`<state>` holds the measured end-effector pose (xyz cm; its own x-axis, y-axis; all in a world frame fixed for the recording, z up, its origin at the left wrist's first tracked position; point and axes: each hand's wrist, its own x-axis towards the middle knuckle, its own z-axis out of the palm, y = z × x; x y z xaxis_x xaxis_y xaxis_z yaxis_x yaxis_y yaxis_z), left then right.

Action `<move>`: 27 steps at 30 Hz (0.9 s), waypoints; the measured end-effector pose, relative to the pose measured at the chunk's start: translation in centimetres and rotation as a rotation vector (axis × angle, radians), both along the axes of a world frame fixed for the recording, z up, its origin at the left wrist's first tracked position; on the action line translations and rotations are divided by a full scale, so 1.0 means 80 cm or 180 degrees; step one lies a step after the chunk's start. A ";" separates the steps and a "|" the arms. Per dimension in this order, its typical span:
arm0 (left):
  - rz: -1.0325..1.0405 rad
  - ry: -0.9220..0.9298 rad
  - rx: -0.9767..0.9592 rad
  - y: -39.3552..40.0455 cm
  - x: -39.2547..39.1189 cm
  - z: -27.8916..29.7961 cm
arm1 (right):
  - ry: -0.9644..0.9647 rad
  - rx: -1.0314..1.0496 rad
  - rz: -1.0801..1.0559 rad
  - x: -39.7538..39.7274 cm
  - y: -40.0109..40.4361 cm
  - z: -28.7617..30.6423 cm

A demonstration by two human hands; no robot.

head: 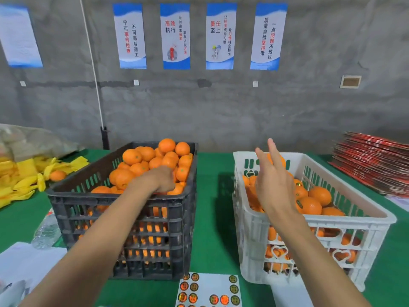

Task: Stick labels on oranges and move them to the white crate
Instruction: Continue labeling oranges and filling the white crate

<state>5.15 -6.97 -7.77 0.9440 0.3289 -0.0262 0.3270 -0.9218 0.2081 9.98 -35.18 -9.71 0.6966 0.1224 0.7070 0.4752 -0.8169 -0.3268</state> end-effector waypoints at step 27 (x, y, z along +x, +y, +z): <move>-0.0874 -0.3138 -0.1984 -0.083 -0.072 -0.011 | 0.0586 0.1323 0.2147 -0.065 0.067 -0.054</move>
<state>-0.58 -13.62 -8.66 0.6839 0.3009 0.6647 -0.4161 -0.5875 0.6940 4.80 -29.80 -14.03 0.6762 0.3100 0.6683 0.7309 -0.1686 -0.6613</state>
